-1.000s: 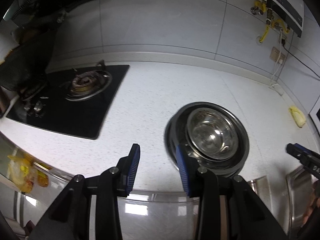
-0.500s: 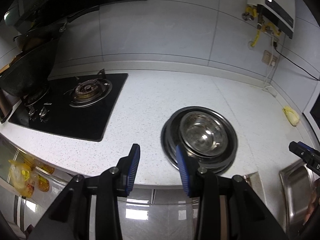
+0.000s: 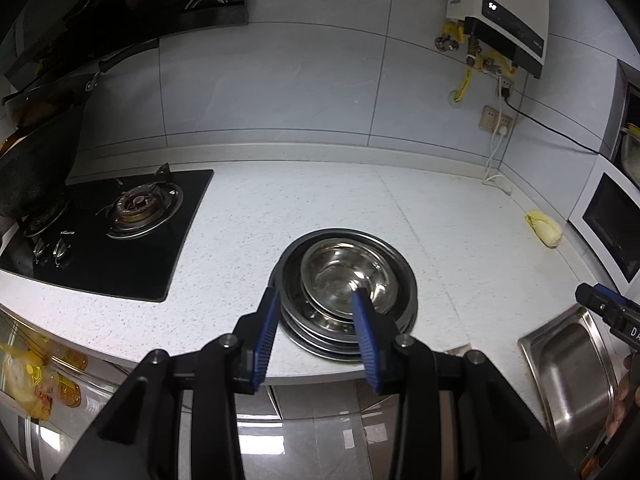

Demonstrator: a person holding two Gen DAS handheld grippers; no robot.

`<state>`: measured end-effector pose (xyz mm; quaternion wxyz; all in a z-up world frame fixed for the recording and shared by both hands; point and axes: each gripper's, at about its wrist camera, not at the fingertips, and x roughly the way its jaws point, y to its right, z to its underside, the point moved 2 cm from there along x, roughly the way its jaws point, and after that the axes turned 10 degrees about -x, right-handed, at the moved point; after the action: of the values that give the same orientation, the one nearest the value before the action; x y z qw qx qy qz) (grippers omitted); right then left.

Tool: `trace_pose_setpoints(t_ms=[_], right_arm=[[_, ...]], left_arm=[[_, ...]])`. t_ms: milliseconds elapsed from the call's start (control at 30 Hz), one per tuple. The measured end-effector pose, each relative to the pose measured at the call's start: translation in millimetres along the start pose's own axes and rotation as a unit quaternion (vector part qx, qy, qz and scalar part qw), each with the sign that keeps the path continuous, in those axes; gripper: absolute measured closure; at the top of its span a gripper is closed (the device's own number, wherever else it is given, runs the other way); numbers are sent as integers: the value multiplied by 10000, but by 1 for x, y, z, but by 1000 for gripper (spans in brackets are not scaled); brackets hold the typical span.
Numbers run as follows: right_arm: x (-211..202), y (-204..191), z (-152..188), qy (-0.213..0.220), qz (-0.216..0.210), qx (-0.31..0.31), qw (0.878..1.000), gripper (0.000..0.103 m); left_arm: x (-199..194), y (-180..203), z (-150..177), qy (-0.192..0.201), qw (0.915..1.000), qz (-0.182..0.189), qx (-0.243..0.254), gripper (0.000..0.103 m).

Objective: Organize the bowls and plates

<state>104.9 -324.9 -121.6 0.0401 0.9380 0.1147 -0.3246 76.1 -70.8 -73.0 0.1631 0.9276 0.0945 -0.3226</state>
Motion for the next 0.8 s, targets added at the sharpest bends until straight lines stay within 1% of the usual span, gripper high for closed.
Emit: trace_pose_setpoints(t_ms=[33, 100, 167, 233, 300, 367, 533, 667, 733, 767, 800], right_arm=[[-2, 2, 0, 14, 16, 15, 10000, 36], [-4, 5, 1, 49, 29, 37, 10000, 31], [-6, 6, 1, 93, 22, 66, 9999, 27], [-8, 6, 1, 139, -40, 103, 9998, 21], [-9, 5, 0, 170, -86, 125, 9997, 7], [-10, 3, -1, 225, -138, 104, 9996, 1], [-11, -3, -4, 325, -211, 5, 9992, 1], [-11, -5, -5, 362, -163, -36, 9992, 1], [-11, -5, -5, 380, -118, -38, 9992, 1], [-11, -5, -5, 386, -101, -44, 9992, 1], [-11, -4, -6, 391, -73, -55, 9992, 1]], left_arm=[[-1, 1, 0, 6, 10000, 12, 9, 67], [-2, 3, 0, 9, 10000, 21, 37, 67], [-4, 5, 1, 22, 10000, 1, 45, 67], [-5, 4, 2, 19, 10000, -6, 40, 67], [-6, 3, 2, 33, 10000, -35, 36, 67], [-6, 2, 2, 3, 10000, -73, 6, 67], [-6, -4, 4, -68, 9998, 88, -155, 67], [-6, -5, 5, -40, 10000, -9, -80, 67], [-7, -5, 5, -55, 9999, 23, -91, 57], [-8, -5, 5, -42, 9999, 8, -92, 50], [-9, -4, 6, -13, 10000, -17, -55, 45]])
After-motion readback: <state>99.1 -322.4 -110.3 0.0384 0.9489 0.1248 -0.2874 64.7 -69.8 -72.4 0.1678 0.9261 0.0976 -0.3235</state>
